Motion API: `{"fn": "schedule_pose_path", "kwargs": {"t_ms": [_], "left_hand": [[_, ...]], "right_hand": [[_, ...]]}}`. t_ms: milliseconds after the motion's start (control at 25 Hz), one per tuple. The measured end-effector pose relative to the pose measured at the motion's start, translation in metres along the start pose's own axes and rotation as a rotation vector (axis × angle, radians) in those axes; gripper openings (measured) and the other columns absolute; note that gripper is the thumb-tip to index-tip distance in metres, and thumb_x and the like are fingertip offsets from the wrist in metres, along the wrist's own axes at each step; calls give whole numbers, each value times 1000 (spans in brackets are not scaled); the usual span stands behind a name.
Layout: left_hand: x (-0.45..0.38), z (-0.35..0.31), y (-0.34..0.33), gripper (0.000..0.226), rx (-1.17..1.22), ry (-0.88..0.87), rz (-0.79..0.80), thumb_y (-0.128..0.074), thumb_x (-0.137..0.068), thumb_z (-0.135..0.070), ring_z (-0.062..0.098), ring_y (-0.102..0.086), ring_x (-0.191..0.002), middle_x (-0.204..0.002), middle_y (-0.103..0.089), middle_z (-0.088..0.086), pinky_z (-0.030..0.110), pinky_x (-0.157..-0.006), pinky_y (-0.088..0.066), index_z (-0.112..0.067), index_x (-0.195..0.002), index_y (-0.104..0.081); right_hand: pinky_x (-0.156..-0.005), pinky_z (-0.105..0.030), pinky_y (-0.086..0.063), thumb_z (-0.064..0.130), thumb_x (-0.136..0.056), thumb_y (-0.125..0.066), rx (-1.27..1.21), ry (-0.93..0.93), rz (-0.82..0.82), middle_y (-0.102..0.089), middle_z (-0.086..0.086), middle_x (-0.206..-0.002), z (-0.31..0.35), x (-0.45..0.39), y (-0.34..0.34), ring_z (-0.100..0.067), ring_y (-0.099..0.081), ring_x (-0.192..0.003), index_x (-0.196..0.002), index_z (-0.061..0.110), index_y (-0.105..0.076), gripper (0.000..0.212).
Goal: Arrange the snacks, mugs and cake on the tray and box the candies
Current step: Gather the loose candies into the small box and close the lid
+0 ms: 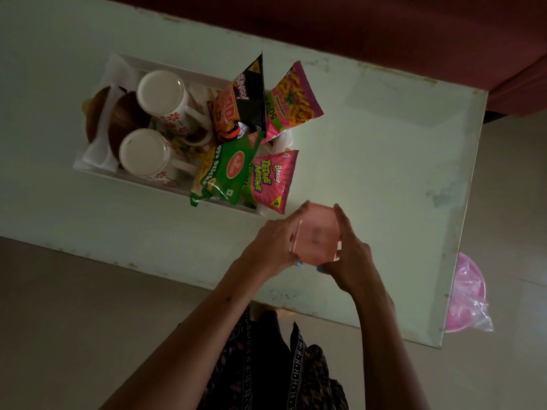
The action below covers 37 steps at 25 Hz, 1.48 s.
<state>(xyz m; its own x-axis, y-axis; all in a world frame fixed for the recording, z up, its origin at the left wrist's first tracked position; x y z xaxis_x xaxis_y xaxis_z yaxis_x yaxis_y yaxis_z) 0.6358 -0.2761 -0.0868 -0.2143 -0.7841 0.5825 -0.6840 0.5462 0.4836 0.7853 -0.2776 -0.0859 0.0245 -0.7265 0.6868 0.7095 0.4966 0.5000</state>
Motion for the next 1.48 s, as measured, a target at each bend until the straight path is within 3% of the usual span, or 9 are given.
{"fn": "schedule_pose_path", "kwargs": {"t_ms": [280,440,600,760,880,1000,1120,1240,1480], "left_hand": [[-1,-1,-6,104,-20,13,-79,-75,-68,-2,23,-62,-92,-105,-63,12,29,-80,-52,-30,-146,-12],[-1,-3,-7,100,-30,10,-97,-72,-71,0,22,-61,-91,-104,-62,13,29,-80,-53,-29,-146,-12],[-1,-5,-6,99,-49,10,-95,-70,-73,0,22,-60,-93,-106,-61,14,30,-81,-54,-27,-146,-10],[-2,-9,-10,98,-36,51,-98,-68,-74,-1,25,-60,-101,-112,-61,15,36,-86,-52,-28,-147,-8],[1,-10,-15,96,-68,86,-123,-64,-76,2,26,-57,-105,-116,-59,15,39,-89,-51,-26,-147,-5],[10,-10,-18,94,32,109,-160,-67,-75,1,26,-56,-108,-119,-58,14,39,-91,-51,-21,-147,-10],[23,-7,-13,77,239,138,-257,-68,-76,-1,25,-59,-103,-119,-60,15,40,-92,-51,-9,-142,-29],[40,4,-7,46,297,158,-373,-61,-83,-7,25,-64,-99,-114,-65,15,39,-94,-50,-5,-128,-50],[68,31,-1,36,265,235,-365,-57,-87,-8,21,-66,-96,-112,-67,14,34,-93,-51,-3,-122,-54]], "right_hand": [[-73,-38,-55,-5,-65,-76,67,41,-102,-67,-13,-101,-2,1,-5,-32,-65,-83,-149,33,-16,110],[-64,-32,-52,-9,-65,-72,34,-11,-133,-60,-4,-86,0,1,-7,-25,-62,-70,-148,37,-20,108],[-63,-38,-57,-11,-62,-69,5,-57,-150,-57,-2,-86,4,-1,-6,-29,-65,-71,-145,39,-25,107],[-75,-44,-57,-10,-65,-67,-102,-48,-73,-62,-5,-98,-7,-2,-3,-31,-66,-82,-145,41,-21,105],[-82,-43,-57,-1,-77,-66,-349,-177,-118,-62,-3,-104,-21,-2,-6,-24,-66,-87,-142,26,-36,76],[-81,-47,-57,6,-83,-65,-445,-249,-229,-69,-8,-95,-35,-3,-7,-26,-67,-85,-115,8,-64,31],[-76,-40,-57,0,-82,-65,-594,-254,-309,-69,-17,-93,-32,-17,3,-27,-66,-78,-107,2,-68,26],[-77,-44,-58,1,-82,-65,-579,-193,-448,-67,-17,-91,-13,-48,23,-26,-64,-73,-106,2,-69,25],[-77,-46,-59,3,-81,-64,-385,-104,-394,-67,-6,-83,29,-98,33,-27,-68,-75,-104,7,-72,25]]}}
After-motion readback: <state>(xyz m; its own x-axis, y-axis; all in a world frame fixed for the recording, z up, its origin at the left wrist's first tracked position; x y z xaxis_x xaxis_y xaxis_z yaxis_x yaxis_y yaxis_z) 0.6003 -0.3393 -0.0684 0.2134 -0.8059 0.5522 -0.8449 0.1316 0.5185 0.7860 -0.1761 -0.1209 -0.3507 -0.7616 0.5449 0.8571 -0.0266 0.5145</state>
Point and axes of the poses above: each hand's wrist, its own x-axis away from the middle knuckle, its own y-axis out of the back of the hand, z = x × y, the point moved 2 cm from there along -x, towards the middle knuckle
